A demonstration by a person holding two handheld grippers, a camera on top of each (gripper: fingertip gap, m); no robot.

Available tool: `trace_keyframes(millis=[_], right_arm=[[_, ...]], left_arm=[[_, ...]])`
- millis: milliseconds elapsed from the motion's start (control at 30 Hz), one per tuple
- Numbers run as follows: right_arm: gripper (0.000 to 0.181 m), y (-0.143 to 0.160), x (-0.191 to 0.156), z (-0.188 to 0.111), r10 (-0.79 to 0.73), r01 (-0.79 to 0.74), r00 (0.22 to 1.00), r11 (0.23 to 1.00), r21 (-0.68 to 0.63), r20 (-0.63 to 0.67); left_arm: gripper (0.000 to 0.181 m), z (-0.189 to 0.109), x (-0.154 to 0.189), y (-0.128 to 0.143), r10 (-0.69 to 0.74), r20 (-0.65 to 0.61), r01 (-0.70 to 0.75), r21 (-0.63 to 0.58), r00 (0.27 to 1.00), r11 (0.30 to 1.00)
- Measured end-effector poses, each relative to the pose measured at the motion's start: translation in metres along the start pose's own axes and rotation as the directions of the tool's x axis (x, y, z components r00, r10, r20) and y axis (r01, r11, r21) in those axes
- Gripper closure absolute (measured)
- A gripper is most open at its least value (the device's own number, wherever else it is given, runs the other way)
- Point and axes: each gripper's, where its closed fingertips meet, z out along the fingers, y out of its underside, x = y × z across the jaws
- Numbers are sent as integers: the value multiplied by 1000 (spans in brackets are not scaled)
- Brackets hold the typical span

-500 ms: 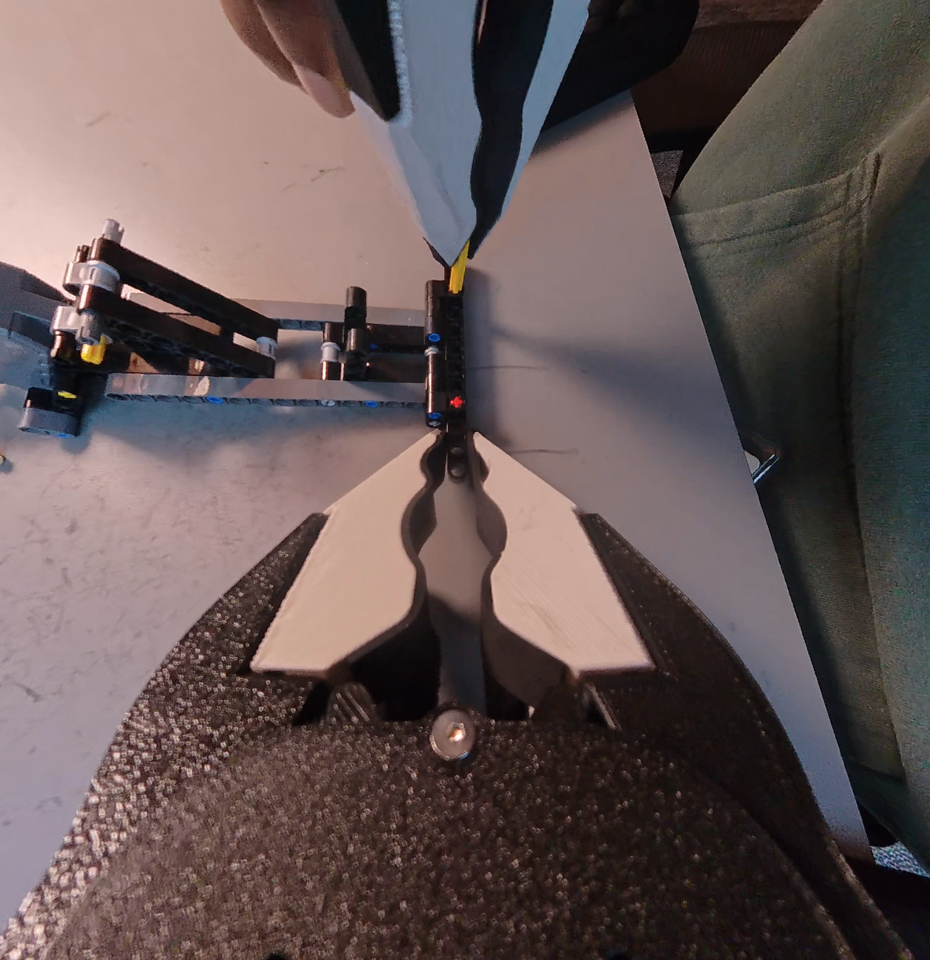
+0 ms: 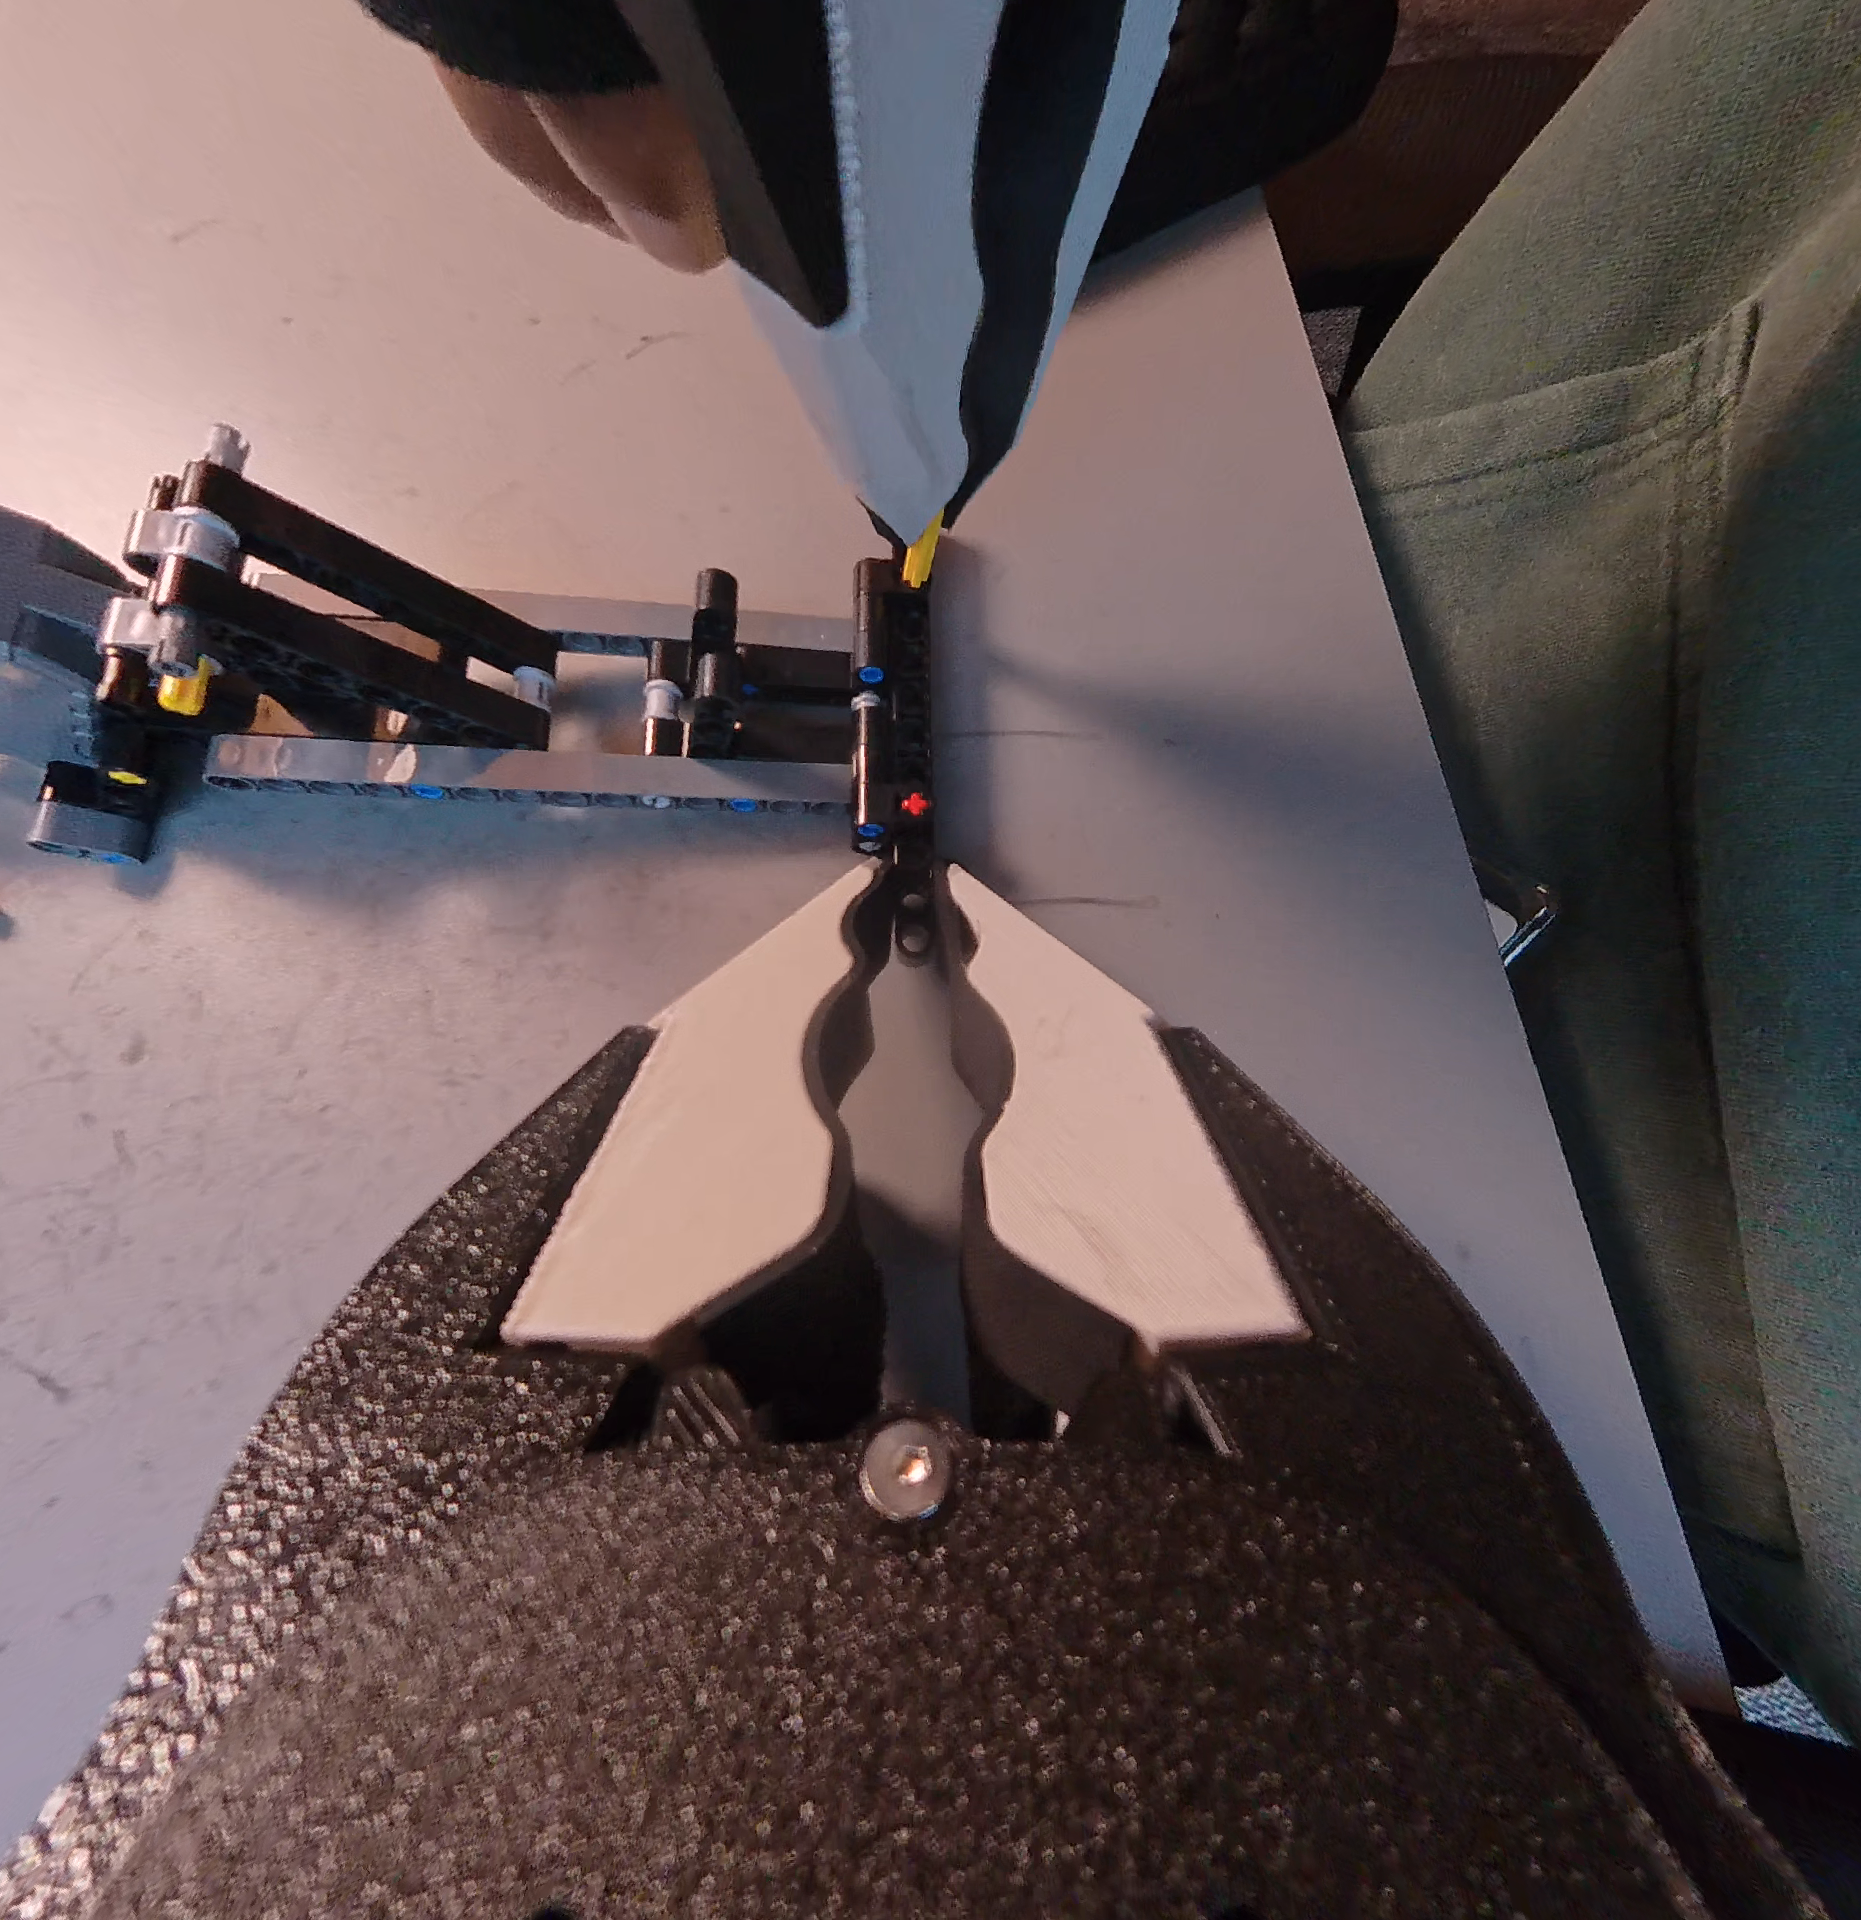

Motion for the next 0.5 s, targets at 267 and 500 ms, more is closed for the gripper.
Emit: trace_keyframes(millis=[267, 500], right_arm=[[179, 2, 1, 2, -17, 17, 1000, 1000, -13, 2], [179, 1, 1, 5, -8, 8, 1000, 1000, -7, -8]], left_arm=[[175, 0, 0, 0, -9, -9, 9, 1, 1000, 1000], [175, 0, 0, 0, -19, -13, 19, 1, 1000, 1000]])
